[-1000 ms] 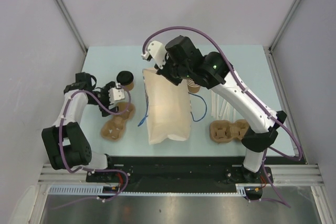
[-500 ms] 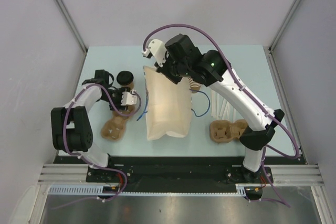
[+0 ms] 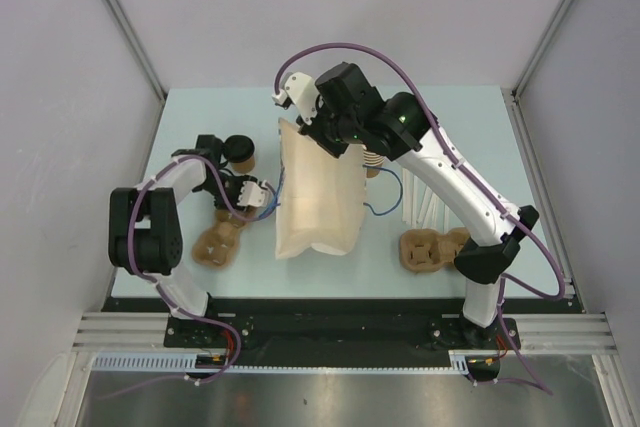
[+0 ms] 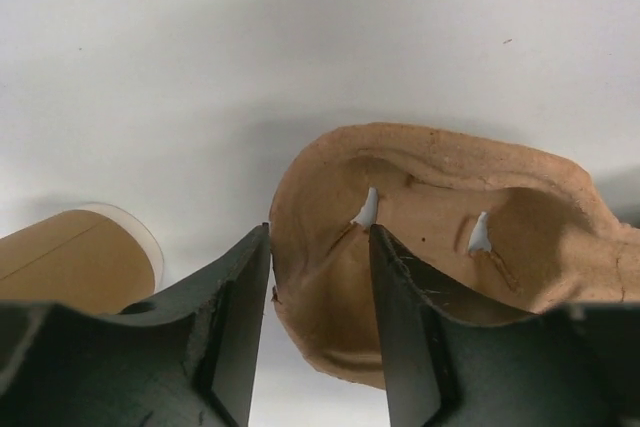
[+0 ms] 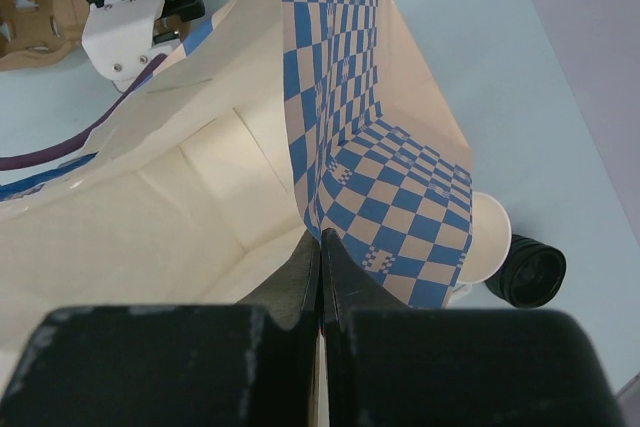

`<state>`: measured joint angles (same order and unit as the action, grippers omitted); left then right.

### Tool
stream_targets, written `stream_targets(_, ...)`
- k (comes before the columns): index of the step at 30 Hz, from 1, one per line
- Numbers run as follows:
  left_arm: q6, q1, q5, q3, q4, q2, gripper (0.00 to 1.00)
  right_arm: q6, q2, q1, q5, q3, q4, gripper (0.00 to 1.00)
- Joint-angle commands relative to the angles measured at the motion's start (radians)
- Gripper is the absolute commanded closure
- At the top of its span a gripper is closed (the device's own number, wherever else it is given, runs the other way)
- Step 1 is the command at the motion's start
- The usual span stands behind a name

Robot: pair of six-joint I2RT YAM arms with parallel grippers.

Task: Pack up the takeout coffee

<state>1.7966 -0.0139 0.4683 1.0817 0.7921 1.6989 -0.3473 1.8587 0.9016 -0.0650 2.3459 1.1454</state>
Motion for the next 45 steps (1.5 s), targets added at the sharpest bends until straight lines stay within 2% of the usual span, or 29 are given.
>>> stream_targets(1, 0.038, -0.008, 0.006, 0.049, 0.021, -0.001, 0.55, 0.016, 0.011, -0.003, 0.013, 0.038, 0.014, 1.0)
stream_targets(3, 0.029, -0.008, 0.026, 0.05, 0.032, -0.021, 0.6, 0.016, 0.011, -0.007, 0.011, 0.036, 0.014, 1.0)
stream_targets(6, -0.003, -0.008, 0.041, 0.06, 0.059, -0.073, 0.74, 0.018, 0.011, -0.01, 0.013, 0.036, 0.013, 1.0)
stream_targets(7, -0.015, -0.008, 0.044, 0.061, 0.068, -0.103, 0.84, 0.016, 0.011, -0.01, 0.013, 0.038, 0.013, 1.0)
stream_targets(10, -0.028, -0.001, 0.055, 0.06, 0.098, -0.175, 0.99, 0.021, 0.013, -0.012, 0.011, 0.036, 0.01, 1.0)
stream_targets(17, -0.144, 0.011, 0.05, 0.087, 0.157, -0.332, 1.0, 0.028, 0.007, -0.027, 0.002, 0.023, 0.011, 1.0)
stream_targets(28, -0.428, 0.049, -0.008, 0.159, 0.139, -0.631, 1.0, 0.024, 0.004, -0.046, -0.044, -0.01, 0.001, 1.0)
stream_targets(32, -0.554, 0.049, -0.011, 0.288, 0.111, -0.694, 1.0, 0.025, 0.002, -0.055, -0.062, -0.019, -0.003, 1.0)
stream_targets(35, -0.711, 0.049, -0.011, 0.418, 0.082, -0.709, 1.0, 0.027, -0.001, -0.055, -0.07, -0.022, -0.004, 1.0)
stream_targets(41, -0.882, 0.046, -0.057, 0.65, 0.035, -0.683, 1.0, 0.024, 0.005, -0.05, -0.09, -0.022, -0.009, 1.0)
stream_targets(45, -0.921, 0.046, -0.085, 0.737, -0.01, -0.676, 1.0, 0.025, 0.008, -0.049, -0.101, -0.02, -0.015, 1.0)
